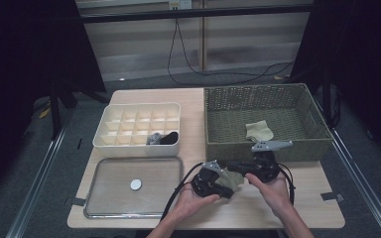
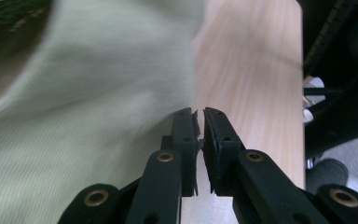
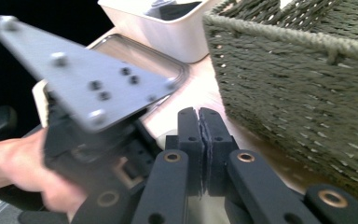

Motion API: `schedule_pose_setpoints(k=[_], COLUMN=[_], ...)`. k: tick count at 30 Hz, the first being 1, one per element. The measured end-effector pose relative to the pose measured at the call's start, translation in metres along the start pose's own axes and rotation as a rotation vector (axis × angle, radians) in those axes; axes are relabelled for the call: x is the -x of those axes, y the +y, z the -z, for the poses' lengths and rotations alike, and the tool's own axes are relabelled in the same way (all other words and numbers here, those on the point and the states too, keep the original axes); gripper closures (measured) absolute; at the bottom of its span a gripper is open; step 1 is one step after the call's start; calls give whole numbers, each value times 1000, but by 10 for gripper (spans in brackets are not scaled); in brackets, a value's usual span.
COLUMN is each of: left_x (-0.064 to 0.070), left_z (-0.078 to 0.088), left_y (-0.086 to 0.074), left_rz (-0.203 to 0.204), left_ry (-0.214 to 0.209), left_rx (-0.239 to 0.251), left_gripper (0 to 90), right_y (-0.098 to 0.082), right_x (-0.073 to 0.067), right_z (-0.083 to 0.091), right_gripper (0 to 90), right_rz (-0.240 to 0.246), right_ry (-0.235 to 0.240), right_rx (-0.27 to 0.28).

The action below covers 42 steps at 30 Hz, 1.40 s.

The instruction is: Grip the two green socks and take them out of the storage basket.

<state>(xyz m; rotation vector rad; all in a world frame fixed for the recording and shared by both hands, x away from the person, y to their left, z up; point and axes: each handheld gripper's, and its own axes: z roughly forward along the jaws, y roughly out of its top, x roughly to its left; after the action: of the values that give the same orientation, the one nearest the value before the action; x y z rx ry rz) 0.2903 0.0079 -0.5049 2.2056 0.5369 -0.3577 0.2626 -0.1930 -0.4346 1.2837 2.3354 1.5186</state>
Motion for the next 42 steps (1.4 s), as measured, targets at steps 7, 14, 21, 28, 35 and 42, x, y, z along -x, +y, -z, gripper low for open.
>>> schedule_pose_setpoints(k=[7, 14, 21, 28, 35, 42], left_x=[-7, -10, -10, -1, 5, 6], left_z=[1, 4, 7, 17, 40, 51], left_y=[0, 3, 1, -6, -18, -32], left_rz=[20, 2, -4, -31, -41, -53], left_ry=[43, 102, 110, 107, 102, 104], left_rx=[21, 18, 16, 7, 69, 28], left_gripper=[839, 837, 822, 802, 775, 771], right_y=[-19, -32, -55, -68, -78, -82], right_x=[-13, -24, -22, -23, -24, -22], right_z=[0, 8, 5, 1, 1, 6], right_gripper=[888, 887, 886, 871, 839, 797], right_rz=[7, 10, -34, -35, -31, -36], right_ry=[24, 41, 49, 48, 36, 21], right_rx=[-47, -51, -110, -158, -192, -196])
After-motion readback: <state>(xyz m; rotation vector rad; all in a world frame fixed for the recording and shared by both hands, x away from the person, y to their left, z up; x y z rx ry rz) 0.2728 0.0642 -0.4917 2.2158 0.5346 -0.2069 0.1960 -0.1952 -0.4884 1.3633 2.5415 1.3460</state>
